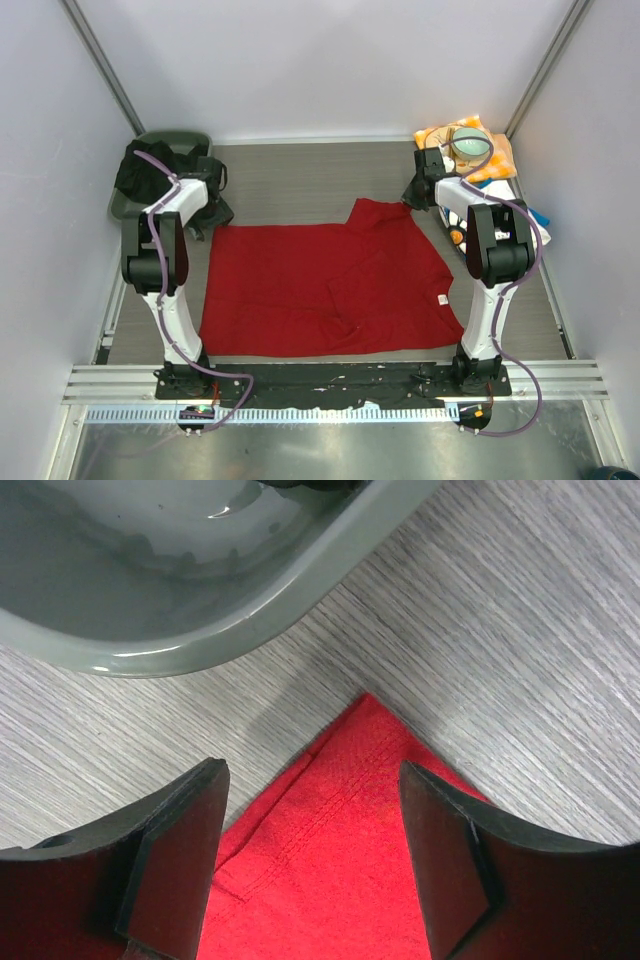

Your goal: Fold and stack the t-shirts

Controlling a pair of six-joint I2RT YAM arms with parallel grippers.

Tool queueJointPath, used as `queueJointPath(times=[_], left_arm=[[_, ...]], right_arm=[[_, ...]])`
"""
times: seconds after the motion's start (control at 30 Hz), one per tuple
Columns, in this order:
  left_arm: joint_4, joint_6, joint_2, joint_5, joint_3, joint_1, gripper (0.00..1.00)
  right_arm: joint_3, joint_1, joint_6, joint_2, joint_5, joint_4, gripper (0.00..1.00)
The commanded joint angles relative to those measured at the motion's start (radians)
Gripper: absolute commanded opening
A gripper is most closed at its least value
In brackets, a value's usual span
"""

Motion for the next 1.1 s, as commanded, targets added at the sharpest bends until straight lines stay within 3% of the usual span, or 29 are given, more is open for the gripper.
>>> queueJointPath(times=[0.0, 0.53, 0.7, 0.97, 1.07], left_arm=[[0.056, -0.002, 0.004, -0.039, -0.014, -0.007, 0.71], [0.135, -0.053, 0.047, -0.052, -0.034, -0.028, 0.52], [0.143, -0.06, 0.059, -0.053, -0.032, -0.036, 0.37], [0.163, -0.06, 0.053, -0.062, -0.052, -0.036, 0.0], [0.159, -0.064, 0.033, -0.058, -0.05, -0.038, 0.0]], right_arm=[[-0.007, 0.007, -0.016, -0.061, -0.006, 0.032, 0.01], [-0.013, 0.005, -0.021, -0.064, -0.016, 0.043, 0.01], [-0.011, 0.005, -0.021, -0.058, -0.016, 0.043, 0.01], [-0.01, 0.007, -0.019, -0.066, -0.016, 0.043, 0.01], [-0.001, 0.007, -0.024, -0.08, -0.013, 0.038, 0.01]])
